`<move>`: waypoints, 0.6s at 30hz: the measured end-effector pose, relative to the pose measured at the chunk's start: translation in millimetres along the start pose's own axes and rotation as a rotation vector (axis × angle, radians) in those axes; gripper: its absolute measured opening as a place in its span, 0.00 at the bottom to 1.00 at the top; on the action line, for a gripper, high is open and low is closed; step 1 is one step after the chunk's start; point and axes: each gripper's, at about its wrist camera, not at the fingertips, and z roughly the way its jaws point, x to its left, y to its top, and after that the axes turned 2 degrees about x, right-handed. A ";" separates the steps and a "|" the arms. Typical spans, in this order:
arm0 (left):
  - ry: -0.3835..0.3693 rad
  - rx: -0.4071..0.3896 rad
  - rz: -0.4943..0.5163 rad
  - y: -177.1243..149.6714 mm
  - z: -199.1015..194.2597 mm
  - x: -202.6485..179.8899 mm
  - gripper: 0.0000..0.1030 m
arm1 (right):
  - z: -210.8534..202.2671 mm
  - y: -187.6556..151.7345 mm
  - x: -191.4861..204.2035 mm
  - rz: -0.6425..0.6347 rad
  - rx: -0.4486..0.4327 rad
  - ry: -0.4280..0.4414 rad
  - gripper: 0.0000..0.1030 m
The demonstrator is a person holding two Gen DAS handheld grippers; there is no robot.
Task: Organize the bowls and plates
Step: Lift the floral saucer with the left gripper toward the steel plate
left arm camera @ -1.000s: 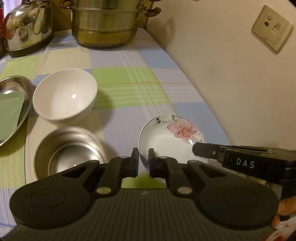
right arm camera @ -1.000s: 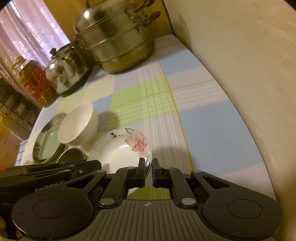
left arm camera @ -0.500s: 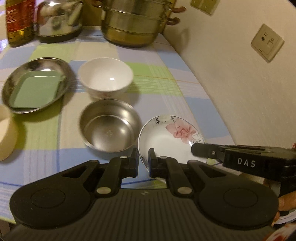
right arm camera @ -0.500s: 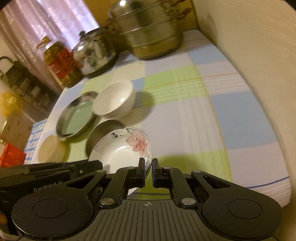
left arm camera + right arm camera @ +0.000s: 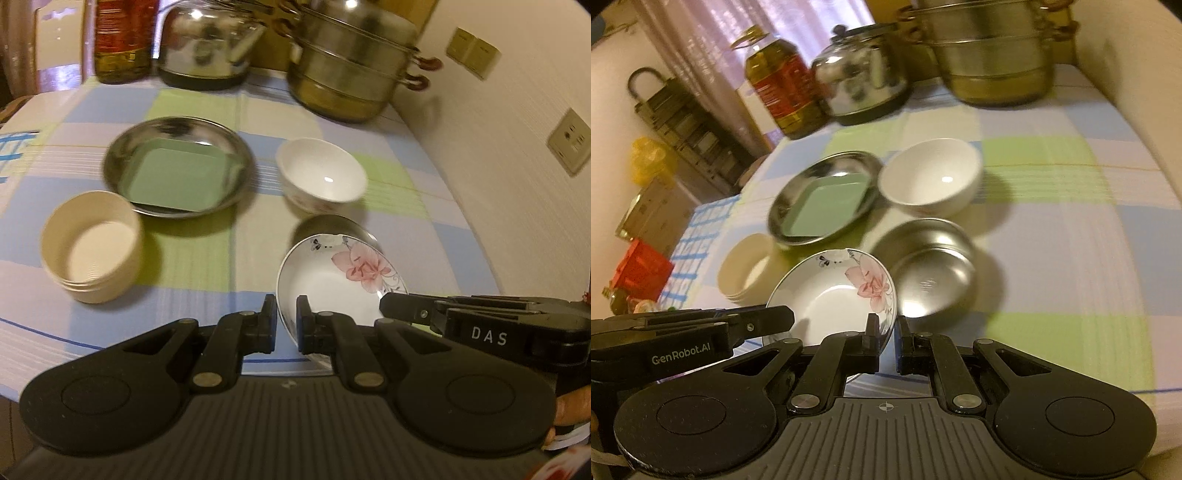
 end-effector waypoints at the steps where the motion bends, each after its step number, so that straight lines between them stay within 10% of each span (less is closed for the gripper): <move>1: 0.004 -0.002 -0.006 1.1 -2.3 5.6 0.08 | 3.6 1.5 4.3 -0.004 0.003 0.005 0.08; 18: 0.013 -0.016 -0.026 39.1 2.6 88.5 0.08 | 69.8 35.5 60.7 0.002 0.012 0.014 0.08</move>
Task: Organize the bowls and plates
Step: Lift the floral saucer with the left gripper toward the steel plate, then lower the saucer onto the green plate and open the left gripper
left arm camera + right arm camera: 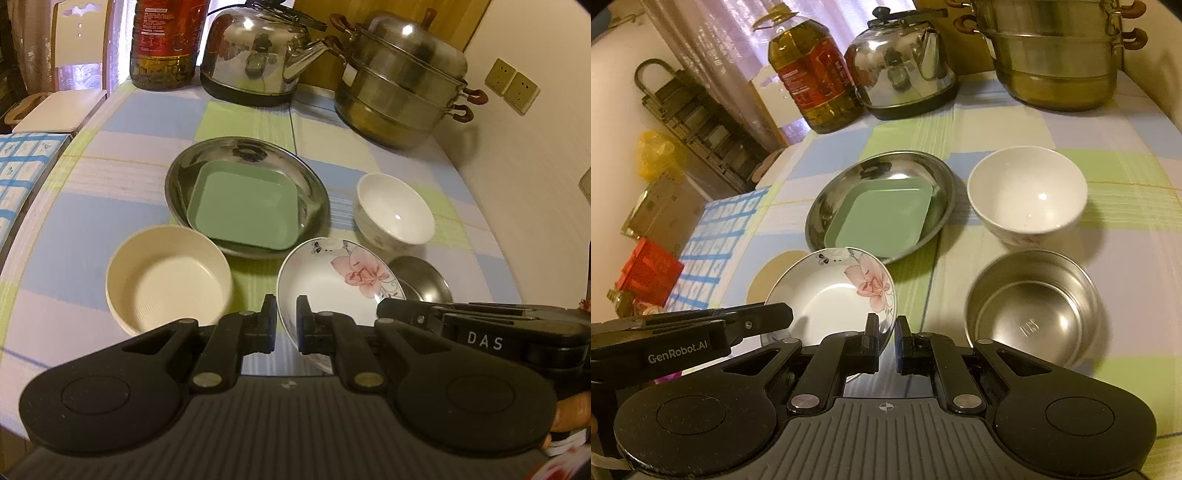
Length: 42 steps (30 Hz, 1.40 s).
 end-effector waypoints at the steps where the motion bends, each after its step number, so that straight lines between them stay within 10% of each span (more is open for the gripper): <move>1: -0.001 0.000 0.004 2.7 2.3 3.9 0.08 | 3.6 2.3 1.8 0.004 0.000 -0.003 0.08; 42: -0.019 0.153 0.042 111.8 156.0 83.0 0.08 | 156.7 95.0 -15.5 0.173 0.013 -0.146 0.08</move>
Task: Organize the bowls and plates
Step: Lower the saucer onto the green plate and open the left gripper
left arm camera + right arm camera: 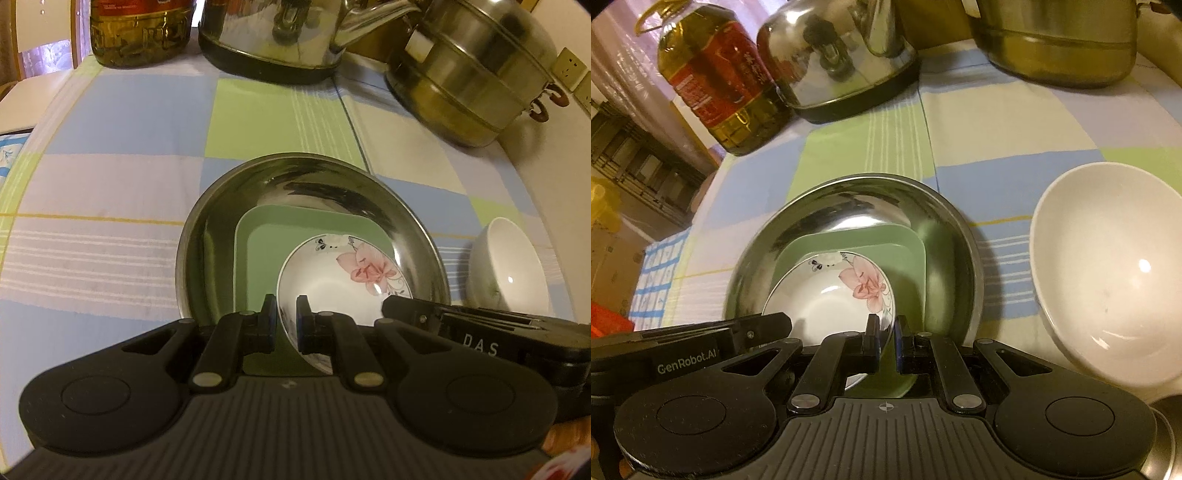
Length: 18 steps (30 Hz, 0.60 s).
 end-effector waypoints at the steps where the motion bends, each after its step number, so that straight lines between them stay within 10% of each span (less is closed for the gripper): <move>1: 0.002 0.003 -0.001 0.9 1.9 -0.1 0.08 | 2.4 0.8 -0.1 0.001 0.001 -0.004 0.08; 15: 0.005 0.005 0.028 3.0 10.2 0.3 0.11 | 8.6 3.3 3.0 0.010 -0.002 -0.041 0.08; 18: -0.005 -0.008 0.031 2.0 2.7 0.6 0.13 | 0.5 2.7 5.8 0.003 -0.031 -0.034 0.23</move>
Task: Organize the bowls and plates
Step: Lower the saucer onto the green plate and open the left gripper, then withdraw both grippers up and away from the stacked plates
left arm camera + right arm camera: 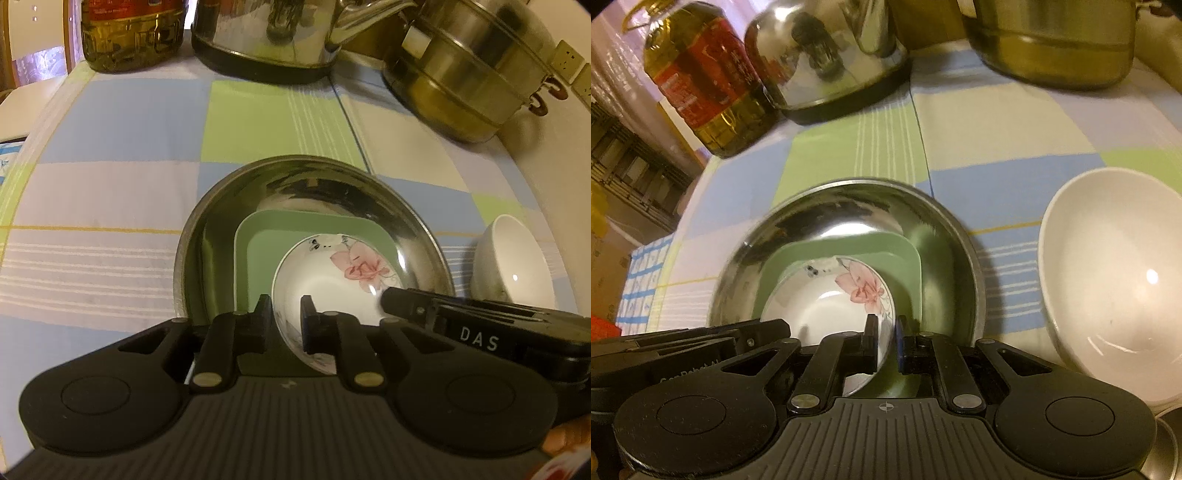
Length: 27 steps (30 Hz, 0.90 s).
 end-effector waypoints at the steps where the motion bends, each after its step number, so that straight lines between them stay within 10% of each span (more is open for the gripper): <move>1: -0.002 -0.005 0.003 -0.2 -3.1 0.0 0.14 | -3.2 -0.2 1.2 0.001 -0.009 0.002 0.37; 27: 0.006 -0.091 0.029 -105.8 -137.5 -62.8 0.19 | -163.0 -78.2 -11.7 -0.049 -0.143 0.121 0.53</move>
